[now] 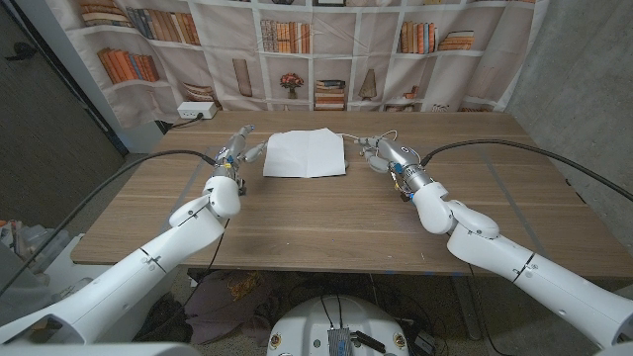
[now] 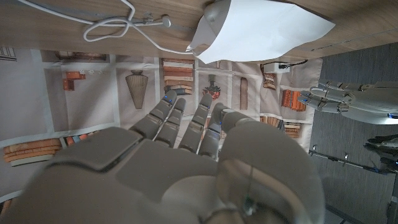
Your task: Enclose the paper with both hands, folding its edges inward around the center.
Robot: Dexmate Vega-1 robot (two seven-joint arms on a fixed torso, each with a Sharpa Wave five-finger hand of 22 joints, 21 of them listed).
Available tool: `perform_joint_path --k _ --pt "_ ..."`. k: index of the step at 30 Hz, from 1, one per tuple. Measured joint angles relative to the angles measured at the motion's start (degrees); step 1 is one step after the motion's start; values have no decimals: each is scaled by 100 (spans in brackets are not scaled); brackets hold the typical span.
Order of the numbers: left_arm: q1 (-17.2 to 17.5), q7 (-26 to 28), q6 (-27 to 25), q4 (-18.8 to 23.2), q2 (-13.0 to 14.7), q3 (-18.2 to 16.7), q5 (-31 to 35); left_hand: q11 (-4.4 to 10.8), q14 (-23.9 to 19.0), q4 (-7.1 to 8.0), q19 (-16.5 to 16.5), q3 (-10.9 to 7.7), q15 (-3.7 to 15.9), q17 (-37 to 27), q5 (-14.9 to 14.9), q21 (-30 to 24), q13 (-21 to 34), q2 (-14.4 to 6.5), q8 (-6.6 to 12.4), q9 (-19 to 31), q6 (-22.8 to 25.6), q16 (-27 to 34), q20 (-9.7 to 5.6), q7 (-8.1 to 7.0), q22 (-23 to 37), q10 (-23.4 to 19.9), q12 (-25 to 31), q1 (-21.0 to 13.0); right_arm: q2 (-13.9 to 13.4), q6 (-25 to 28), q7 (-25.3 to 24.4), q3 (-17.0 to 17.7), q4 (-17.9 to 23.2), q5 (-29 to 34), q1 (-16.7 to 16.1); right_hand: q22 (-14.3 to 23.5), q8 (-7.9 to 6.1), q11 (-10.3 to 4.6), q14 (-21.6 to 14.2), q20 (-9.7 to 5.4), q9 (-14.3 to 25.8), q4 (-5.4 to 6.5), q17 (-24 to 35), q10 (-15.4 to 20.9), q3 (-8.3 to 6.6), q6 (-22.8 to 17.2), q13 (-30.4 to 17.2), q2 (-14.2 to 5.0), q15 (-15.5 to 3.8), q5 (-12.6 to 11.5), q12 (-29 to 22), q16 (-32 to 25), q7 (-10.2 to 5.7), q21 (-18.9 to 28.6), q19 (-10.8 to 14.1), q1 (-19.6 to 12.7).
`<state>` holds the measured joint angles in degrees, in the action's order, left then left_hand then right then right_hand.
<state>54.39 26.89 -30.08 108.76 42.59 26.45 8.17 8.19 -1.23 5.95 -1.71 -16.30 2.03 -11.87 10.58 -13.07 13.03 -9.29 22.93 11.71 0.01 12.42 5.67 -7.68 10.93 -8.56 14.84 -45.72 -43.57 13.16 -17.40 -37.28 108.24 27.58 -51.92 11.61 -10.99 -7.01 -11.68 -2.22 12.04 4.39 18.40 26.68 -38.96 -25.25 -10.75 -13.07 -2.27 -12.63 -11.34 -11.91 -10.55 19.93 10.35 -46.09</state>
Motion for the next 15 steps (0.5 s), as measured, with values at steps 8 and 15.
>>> perform_joint_path --k 8,15 --pt "-49 -60 -18 -20 66 -6 -157 0 0 0 0 0 0 0 0 0 0 -30 -31 0 0 0 0 0 0 0 0 60 49 -41 24 -168 -125 375 170 27 0 -105 129 18 10 -59 -6 -229 -239 -32 -6 1 -3 -51 34 0 -33 22 -100 -223" --pt "-68 -73 -44 -25 119 -33 -264 0 0 48 0 1 0 1 0 0 1 -16 -31 0 0 0 -1 0 0 0 0 74 88 -146 101 -311 -221 716 355 49 35 -206 386 5 10 -74 10 -397 -319 174 -6 23 6 -51 34 47 -130 16 -338 -441"
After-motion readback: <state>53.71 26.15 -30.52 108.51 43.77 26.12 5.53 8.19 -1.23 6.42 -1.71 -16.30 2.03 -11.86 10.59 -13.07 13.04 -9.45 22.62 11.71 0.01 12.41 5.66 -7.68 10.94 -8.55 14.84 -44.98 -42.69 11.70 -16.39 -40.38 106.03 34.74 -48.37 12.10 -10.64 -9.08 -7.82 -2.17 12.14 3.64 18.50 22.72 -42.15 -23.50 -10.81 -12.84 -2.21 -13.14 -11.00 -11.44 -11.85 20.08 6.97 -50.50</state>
